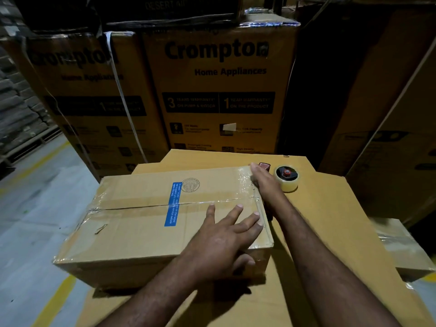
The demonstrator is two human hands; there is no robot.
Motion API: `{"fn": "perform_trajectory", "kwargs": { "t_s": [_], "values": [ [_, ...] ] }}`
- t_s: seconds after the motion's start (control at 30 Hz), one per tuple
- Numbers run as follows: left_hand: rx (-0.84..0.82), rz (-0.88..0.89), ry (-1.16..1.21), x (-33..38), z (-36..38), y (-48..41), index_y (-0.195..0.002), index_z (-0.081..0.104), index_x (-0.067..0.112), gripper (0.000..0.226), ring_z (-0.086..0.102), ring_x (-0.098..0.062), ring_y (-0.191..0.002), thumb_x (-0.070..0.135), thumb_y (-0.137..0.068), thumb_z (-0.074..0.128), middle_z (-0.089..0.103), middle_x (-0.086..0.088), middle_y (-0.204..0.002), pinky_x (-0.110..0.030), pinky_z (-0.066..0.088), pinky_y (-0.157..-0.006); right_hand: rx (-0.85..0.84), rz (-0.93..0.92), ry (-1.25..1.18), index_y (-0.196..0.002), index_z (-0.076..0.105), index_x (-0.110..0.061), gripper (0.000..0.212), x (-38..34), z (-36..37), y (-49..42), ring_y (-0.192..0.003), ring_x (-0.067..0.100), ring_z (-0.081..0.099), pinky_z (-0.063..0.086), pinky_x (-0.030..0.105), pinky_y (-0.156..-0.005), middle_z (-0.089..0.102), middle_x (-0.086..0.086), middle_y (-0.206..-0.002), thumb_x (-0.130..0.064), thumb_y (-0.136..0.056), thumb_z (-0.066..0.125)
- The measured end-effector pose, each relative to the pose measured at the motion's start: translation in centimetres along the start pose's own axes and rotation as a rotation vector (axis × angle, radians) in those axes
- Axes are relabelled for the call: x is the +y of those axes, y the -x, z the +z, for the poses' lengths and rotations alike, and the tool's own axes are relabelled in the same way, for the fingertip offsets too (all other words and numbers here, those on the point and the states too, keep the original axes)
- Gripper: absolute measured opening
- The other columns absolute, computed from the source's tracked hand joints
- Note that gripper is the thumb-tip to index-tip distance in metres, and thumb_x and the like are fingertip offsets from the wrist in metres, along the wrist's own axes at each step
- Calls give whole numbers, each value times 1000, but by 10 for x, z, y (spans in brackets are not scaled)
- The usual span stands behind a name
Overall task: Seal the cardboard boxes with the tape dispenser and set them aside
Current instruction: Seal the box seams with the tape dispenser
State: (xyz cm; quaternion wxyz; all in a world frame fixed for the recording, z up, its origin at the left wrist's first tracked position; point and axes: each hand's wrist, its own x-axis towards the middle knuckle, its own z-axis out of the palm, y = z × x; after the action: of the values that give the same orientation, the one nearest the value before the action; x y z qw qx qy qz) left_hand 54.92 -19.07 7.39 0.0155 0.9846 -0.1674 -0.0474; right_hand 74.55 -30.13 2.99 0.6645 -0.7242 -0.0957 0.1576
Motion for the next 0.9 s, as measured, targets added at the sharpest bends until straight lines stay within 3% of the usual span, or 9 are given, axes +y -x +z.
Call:
{"fn": "perform_trajectory", "kwargs": {
  "t_s": [0.1, 0.17, 0.3, 0.4, 0.47, 0.53, 0.6, 0.73, 0.9],
  "values": [
    [-19, 49, 10, -15, -1, 9, -160, 7, 40, 73, -18, -11, -154, 60, -100, 45, -5, 22, -165, -65, -5, -121, -45, -4, 59, -128, 55, -22, 61, 5, -2, -1, -102, 19, 69, 56, 47, -93, 68, 1, -118, -42, -76, 78],
    [-28, 35, 3, -25, -4, 22, -158, 11, 45, 74, -17, -7, -153, 57, -98, 52, -4, 28, -163, -63, -7, -122, -47, 5, 60, -121, 55, -20, 67, 3, -8, 3, -101, 26, 69, 58, 46, -87, 68, 7, -114, -43, -65, 83],
    [97, -265, 81, -40, 4, 63, -149, 29, 58, 75, -24, -6, -151, 50, -87, 71, -11, 30, -160, -60, -10, -120, -35, 43, 61, -107, 50, -21, 72, 2, -13, 18, -91, 25, 65, 53, 42, -69, 63, 11, -111, -47, -53, 89],
    [370, -577, 602, -36, 30, 95, -152, 28, 50, 97, -24, 0, -150, 22, -79, 84, -17, 30, -162, -55, -1, -124, -74, 63, 159, -113, 52, -28, 84, 7, -8, 30, -104, 27, 63, 55, 44, -78, 59, 7, -120, -63, -47, 90],
    [645, -761, 1066, -16, 41, 101, -157, 19, 43, 97, -4, -2, -154, 12, -83, 74, -8, 22, -167, -51, 16, -126, -138, 88, 173, -128, 52, -36, 91, 6, -1, 40, -116, 26, 57, 51, 49, -94, 53, 1, -131, -66, -49, 87],
    [843, -925, 1456, 7, 44, 95, -160, 12, 39, 91, 34, -20, -147, 18, -89, 65, 21, 3, -167, -51, 44, -108, -195, 96, 115, -140, 50, -38, 98, 4, 7, 50, -121, 26, 56, 48, 52, -102, 52, -1, -137, -63, -52, 87],
    [941, -1006, 1702, 18, 44, 89, -162, 15, 34, 88, 54, -21, -126, 35, -89, 65, 42, 1, -153, -43, 51, -93, -259, 106, -4, -140, 54, -31, 89, -1, 15, 61, -112, 26, 66, 53, 52, -98, 64, 2, -129, -48, -61, 90],
    [1023, -1021, 1528, 13, 41, 96, -153, 32, 30, 109, 55, -23, -130, 67, -62, 80, 53, 0, -148, -54, 43, -112, -241, 65, -129, -134, 59, -16, 59, -18, 25, 87, -102, 25, 70, 58, 45, -91, 71, 7, -115, -19, -80, 82],
    [1121, -823, 1350, 35, 8, 100, -141, 49, 27, 65, 65, -19, -116, 48, -82, 68, 68, 3, -126, -55, 49, -104, -156, -64, -198, -135, 59, -18, 58, -51, 2, 124, -99, 27, 72, 61, 42, -83, 71, 9, -114, -17, -81, 81]
  ]
}}
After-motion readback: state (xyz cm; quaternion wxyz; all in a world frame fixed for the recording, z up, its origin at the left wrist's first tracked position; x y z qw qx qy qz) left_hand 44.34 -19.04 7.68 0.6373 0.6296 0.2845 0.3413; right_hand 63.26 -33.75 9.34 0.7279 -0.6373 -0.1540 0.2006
